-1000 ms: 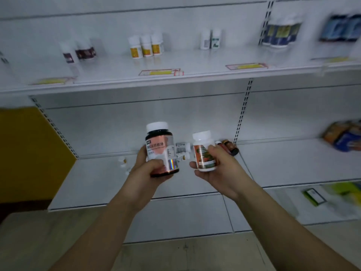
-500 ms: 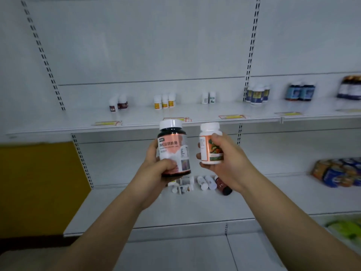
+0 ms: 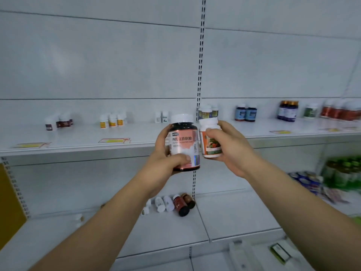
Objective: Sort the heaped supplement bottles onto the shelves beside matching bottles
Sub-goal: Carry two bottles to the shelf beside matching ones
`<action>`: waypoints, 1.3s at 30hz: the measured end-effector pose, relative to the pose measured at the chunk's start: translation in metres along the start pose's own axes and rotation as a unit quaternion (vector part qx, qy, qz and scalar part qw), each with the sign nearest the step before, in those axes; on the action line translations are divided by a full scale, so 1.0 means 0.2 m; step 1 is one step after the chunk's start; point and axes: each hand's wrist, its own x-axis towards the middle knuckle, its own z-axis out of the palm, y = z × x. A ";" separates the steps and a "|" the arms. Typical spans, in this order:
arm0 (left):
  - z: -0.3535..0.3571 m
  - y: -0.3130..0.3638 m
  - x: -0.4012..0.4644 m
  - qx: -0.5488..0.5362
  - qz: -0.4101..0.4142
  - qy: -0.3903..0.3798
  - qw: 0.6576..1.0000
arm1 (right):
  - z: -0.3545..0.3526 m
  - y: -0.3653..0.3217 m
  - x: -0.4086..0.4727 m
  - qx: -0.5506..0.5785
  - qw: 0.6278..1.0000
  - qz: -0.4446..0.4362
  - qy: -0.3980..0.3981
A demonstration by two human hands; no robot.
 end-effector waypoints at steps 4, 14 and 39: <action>0.09 -0.03 0.11 -0.001 0.004 -0.008 1.000 | -0.12 0.01 0.05 -0.005 1.000 0.008 0.021; 0.42 -0.15 0.50 -0.001 -0.015 -0.133 0.991 | -0.55 -0.04 0.09 -0.052 0.984 0.006 0.167; 3.18 -0.85 1.23 -0.013 -0.062 -0.302 0.951 | -3.43 -0.37 -0.20 -0.203 0.910 0.035 0.359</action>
